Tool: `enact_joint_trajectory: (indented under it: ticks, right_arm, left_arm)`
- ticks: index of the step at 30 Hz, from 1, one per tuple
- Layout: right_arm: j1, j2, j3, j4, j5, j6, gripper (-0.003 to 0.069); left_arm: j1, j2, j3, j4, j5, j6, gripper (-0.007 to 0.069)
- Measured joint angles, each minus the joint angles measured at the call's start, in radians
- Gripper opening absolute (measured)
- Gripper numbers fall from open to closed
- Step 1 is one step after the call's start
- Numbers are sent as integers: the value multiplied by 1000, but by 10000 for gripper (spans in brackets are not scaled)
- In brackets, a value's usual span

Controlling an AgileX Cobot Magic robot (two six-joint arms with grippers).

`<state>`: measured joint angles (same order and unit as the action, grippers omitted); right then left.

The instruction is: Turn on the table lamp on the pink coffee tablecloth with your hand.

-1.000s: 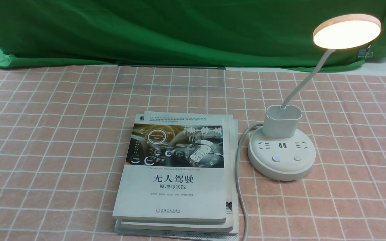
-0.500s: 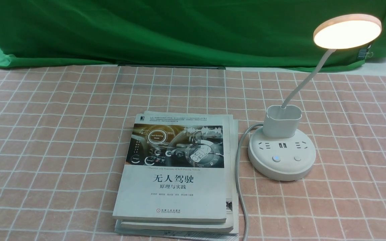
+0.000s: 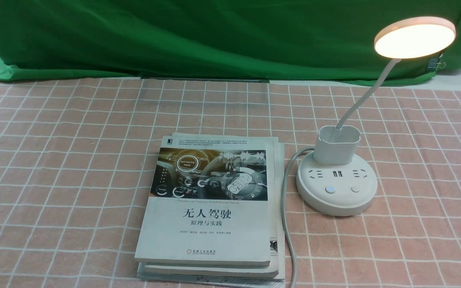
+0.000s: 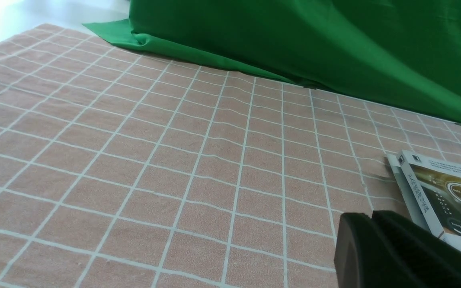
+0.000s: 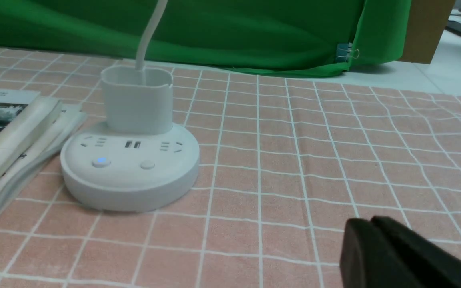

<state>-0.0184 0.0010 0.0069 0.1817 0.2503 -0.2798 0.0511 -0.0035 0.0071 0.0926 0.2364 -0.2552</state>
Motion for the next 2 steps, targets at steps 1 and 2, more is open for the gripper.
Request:
enact_joint_trajectory:
  ticks: [1, 2]
  right_arm:
    - [0, 0, 0, 0, 0, 0, 71]
    - [0, 0, 0, 0, 0, 0, 74]
  left_arm:
    - [0, 0, 0, 0, 0, 0, 19]
    - [0, 0, 0, 0, 0, 0, 19]
